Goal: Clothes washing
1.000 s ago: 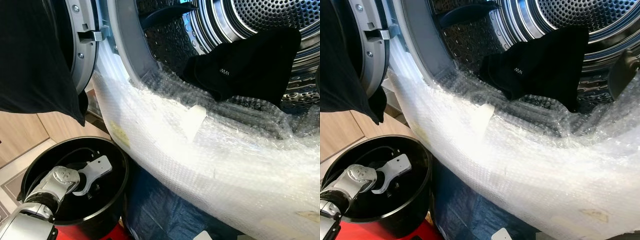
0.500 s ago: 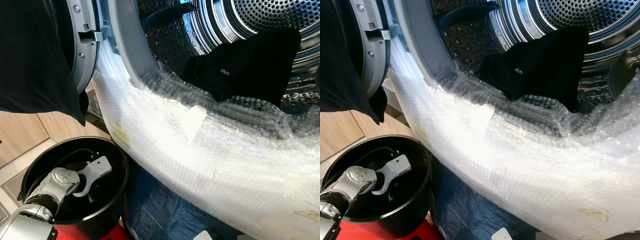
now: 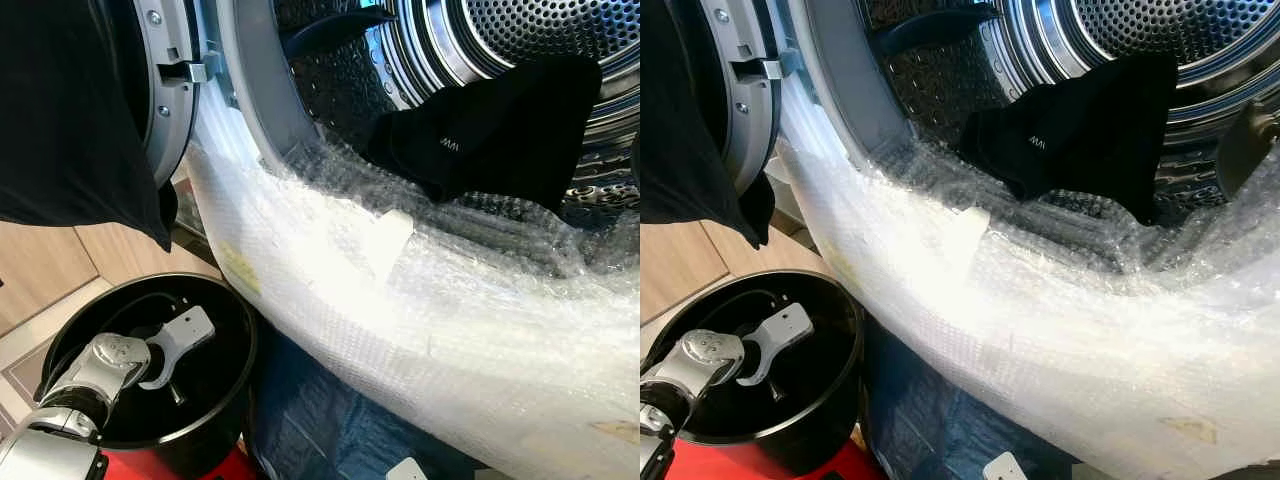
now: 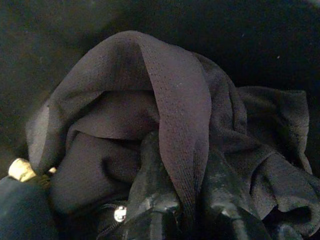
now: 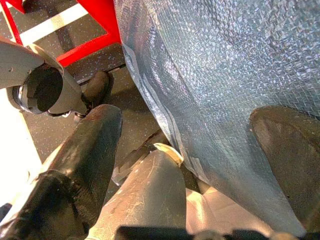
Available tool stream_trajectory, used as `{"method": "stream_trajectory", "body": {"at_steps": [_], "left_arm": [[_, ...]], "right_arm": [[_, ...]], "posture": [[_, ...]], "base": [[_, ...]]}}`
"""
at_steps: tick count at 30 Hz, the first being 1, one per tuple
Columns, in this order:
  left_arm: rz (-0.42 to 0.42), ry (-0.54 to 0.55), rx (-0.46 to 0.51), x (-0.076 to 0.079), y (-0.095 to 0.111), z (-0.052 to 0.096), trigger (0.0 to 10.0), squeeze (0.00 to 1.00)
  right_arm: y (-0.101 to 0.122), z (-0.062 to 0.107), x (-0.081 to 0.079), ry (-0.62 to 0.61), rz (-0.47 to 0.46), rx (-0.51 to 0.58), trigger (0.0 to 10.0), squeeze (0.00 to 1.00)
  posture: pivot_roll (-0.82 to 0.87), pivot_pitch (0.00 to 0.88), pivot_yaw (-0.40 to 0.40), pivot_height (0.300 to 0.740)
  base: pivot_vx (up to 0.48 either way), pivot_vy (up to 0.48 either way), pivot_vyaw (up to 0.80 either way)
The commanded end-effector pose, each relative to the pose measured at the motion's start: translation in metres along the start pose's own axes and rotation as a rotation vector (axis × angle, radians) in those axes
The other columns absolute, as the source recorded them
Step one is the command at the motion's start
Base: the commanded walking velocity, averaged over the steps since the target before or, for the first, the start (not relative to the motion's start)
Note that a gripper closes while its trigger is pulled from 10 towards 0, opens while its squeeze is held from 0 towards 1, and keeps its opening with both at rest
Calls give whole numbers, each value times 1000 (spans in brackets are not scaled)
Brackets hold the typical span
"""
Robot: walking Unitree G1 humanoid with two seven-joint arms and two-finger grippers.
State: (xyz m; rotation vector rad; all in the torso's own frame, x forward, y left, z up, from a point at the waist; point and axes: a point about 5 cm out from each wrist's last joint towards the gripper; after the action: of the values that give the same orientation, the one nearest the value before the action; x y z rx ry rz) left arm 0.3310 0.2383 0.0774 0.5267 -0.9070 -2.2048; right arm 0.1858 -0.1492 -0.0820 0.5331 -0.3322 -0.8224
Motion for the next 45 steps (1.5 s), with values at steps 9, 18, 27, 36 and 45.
{"method": "stream_trajectory", "body": {"at_steps": [9,18,27,36,45], "left_arm": [[19,5,50,-1,6,0,0,0],[27,-13,240,-5,31,10,0,0],[13,-92,361,8,28,39,0,0],[-105,-243,411,47,47,84,0,0],[-185,-352,508,71,88,99,0,0]], "right_arm": [[0,2,9,-51,-56,9,10000,0],[4,0,5,-45,-62,19,10000,0],[4,-1,1,-23,-44,13,10000,0],[15,-2,7,-25,-32,40,10000,0],[17,-4,3,-1,-3,34,10000,0]], "posture": [[35,25,-56,740],[61,37,-60,740],[106,42,-76,740],[121,40,-75,740],[165,44,-85,740]], "base": [[0,0,0],[0,0,0],[0,0,0],[0,0,0],[0,0,0]]}}
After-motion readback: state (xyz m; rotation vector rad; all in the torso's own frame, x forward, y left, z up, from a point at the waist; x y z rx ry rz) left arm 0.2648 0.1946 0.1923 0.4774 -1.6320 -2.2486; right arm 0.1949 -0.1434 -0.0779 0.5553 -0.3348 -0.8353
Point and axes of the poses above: a point about 5 cm out from each wrist's last joint towards the gripper, its own z axis pointing back from the gripper into the wrist, its own y axis along the axis of the wrist's last joint, x = y × z, and after that the axes turned 11 degrees about z, right-handed
